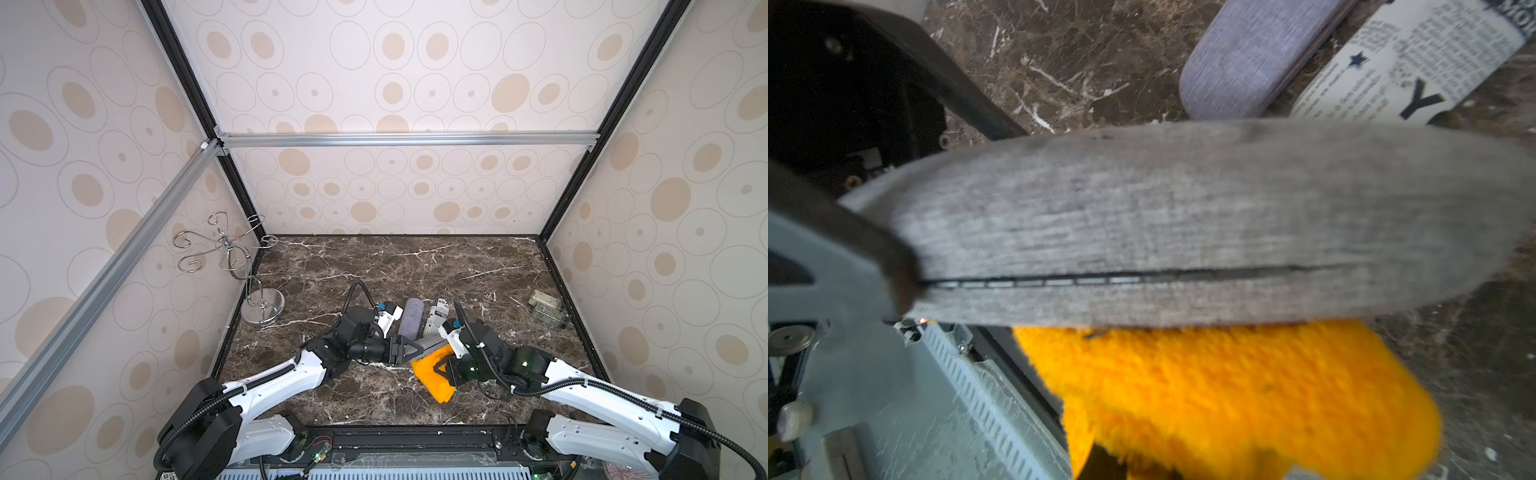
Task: Wipe the eyeglass case
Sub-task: Wipe the dirt from the eyeglass case.
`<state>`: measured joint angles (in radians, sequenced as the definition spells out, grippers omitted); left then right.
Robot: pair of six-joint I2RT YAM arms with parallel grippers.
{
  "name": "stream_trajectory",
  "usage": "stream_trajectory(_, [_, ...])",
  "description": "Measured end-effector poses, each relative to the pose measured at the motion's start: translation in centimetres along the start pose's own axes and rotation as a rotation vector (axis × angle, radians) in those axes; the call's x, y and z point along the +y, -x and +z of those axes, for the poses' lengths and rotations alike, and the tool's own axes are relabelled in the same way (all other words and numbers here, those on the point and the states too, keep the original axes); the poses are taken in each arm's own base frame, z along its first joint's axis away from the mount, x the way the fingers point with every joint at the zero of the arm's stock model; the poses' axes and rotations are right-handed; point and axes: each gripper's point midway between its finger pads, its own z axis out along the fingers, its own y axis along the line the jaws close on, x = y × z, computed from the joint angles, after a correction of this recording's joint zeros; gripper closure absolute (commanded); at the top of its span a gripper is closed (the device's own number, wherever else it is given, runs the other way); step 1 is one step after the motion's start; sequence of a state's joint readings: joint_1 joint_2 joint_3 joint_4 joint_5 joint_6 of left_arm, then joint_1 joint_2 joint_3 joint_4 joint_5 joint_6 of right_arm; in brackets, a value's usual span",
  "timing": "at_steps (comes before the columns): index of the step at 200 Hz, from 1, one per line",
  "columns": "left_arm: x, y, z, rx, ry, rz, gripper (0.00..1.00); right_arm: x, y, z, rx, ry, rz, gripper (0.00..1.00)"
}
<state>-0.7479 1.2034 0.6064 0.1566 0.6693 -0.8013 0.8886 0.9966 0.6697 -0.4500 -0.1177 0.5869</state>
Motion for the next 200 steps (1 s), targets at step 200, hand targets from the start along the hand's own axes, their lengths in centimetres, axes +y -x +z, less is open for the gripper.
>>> stream_trajectory(200, [-4.2, -5.8, 2.1, -0.033, 0.561, 1.087, 0.69, -2.9, 5.8, -4.2, 0.216, -0.100, 0.026, 1.00])
